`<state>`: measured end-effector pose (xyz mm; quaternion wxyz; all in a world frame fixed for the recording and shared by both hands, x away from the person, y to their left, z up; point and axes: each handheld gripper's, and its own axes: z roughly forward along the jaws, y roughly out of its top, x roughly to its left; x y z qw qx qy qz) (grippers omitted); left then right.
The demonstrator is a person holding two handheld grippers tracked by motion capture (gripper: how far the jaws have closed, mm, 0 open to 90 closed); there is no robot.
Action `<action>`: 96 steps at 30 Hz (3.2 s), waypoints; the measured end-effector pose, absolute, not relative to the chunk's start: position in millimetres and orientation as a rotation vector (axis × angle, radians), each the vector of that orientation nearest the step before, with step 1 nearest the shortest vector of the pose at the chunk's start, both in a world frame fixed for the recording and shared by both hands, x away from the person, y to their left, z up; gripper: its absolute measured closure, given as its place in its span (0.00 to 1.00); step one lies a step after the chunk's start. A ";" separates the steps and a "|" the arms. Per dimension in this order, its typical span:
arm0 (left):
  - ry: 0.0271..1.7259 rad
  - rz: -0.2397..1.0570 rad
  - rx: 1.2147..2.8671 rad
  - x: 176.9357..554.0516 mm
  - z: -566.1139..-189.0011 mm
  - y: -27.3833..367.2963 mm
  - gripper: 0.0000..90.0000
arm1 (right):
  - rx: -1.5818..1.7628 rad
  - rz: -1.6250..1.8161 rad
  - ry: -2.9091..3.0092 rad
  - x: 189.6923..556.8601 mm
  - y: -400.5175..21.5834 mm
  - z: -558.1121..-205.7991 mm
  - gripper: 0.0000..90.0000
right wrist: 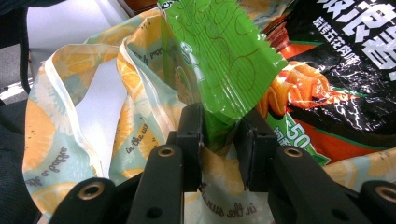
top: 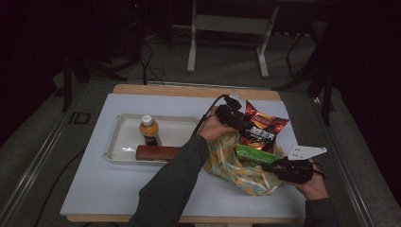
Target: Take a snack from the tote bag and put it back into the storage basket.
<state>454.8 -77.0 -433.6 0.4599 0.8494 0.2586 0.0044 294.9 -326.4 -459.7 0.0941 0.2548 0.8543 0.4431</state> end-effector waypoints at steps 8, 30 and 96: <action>0.666 -0.012 2.094 460.8 -440.0 -84.6 0.40 | 0.759 1.321 2.533 294.5 -327.9 -460.7 0.81; 0.686 0.100 2.156 457.3 -438.9 -86.7 0.99 | 0.756 1.325 2.533 293.4 -330.1 -461.7 0.81; 0.506 0.138 1.861 416.6 -349.8 -66.7 1.00 | 0.784 1.337 2.527 292.0 -335.0 -465.1 0.81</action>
